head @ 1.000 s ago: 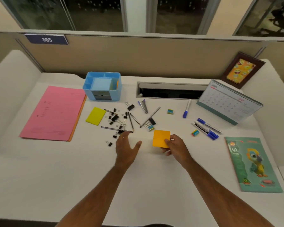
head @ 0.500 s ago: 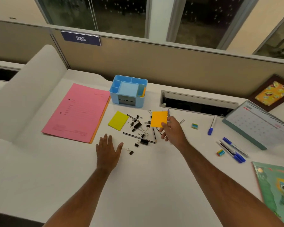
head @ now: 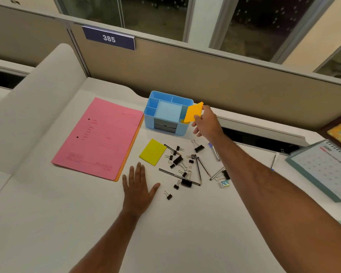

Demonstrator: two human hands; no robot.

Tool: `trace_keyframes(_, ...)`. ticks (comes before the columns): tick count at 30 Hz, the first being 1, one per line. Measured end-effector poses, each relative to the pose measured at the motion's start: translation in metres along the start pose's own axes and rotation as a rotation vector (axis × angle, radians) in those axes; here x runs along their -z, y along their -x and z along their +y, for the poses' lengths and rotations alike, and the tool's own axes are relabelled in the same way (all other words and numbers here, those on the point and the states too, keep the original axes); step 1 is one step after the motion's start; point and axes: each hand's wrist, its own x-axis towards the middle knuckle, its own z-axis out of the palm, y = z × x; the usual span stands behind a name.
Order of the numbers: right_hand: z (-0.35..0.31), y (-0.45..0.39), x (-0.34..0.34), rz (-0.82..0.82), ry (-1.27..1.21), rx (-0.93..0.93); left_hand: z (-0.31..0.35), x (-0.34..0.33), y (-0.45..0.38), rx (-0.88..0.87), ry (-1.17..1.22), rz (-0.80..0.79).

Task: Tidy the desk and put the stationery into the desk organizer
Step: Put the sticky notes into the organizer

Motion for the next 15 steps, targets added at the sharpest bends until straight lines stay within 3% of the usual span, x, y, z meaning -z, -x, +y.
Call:
trace_keyframes(9, 0.013, -0.043, -0.031, -0.012, 0.283, -0.051, 0.001, 0.001, -0.022, 0.059, 0.075, 0.026)
trace_keyframes(15, 0.024, -0.043, -0.041, 0.009, 0.23, -0.082, 0.01, 0.008, -0.038, 0.106, 0.108, 0.126)
